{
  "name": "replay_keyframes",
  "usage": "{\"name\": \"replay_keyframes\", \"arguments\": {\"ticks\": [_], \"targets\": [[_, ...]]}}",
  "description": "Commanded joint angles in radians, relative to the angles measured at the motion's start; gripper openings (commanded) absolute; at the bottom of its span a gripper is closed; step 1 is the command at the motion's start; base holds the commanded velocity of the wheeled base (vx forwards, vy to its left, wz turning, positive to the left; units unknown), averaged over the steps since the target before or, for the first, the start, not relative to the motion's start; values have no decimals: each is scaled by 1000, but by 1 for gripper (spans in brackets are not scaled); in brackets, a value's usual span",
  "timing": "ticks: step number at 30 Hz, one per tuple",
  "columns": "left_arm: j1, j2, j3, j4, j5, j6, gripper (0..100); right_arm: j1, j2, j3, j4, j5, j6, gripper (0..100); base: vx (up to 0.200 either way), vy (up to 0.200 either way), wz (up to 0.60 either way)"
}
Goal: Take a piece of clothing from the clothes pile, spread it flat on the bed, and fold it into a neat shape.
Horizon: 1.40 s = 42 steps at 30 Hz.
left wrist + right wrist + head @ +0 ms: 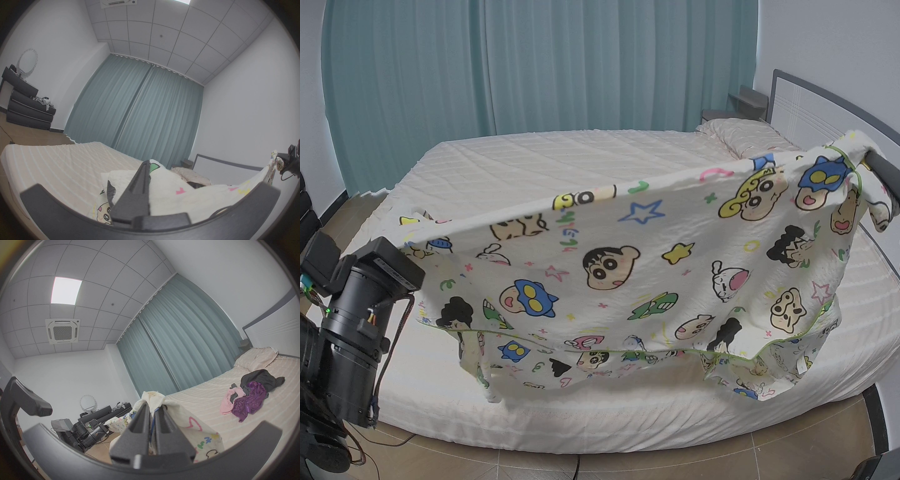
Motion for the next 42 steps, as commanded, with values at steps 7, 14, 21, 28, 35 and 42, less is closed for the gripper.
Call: {"name": "replay_keyframes", "arguments": {"ticks": [7, 14, 21, 28, 35, 42], "targets": [[-1, -65, -20, -17, 5, 2, 0, -38, 80, -142, 143, 69, 4, 0, 0, 0, 0], [54, 10, -23, -17, 3, -30, 0, -118, 286, -233, 140, 72, 15, 0, 0, 0, 0], [135, 141, -36, -17, 3, -60, 0, -170, 424, -339, 124, 61, 33, 0, 200, 0, 0], [200, 265, -155, -4, 2, -59, 0, -212, 514, -343, 115, 53, 52, 0, 200, 0, 0], [262, 412, -253, 16, 0, -59, 0, -235, 632, -343, 8, 49, 96, 0, 200, 0, 0], [348, 638, -336, 18, 0, -59, 0, -232, 789, -348, -57, 4, 99, 0, 0, 0, 0]]}}
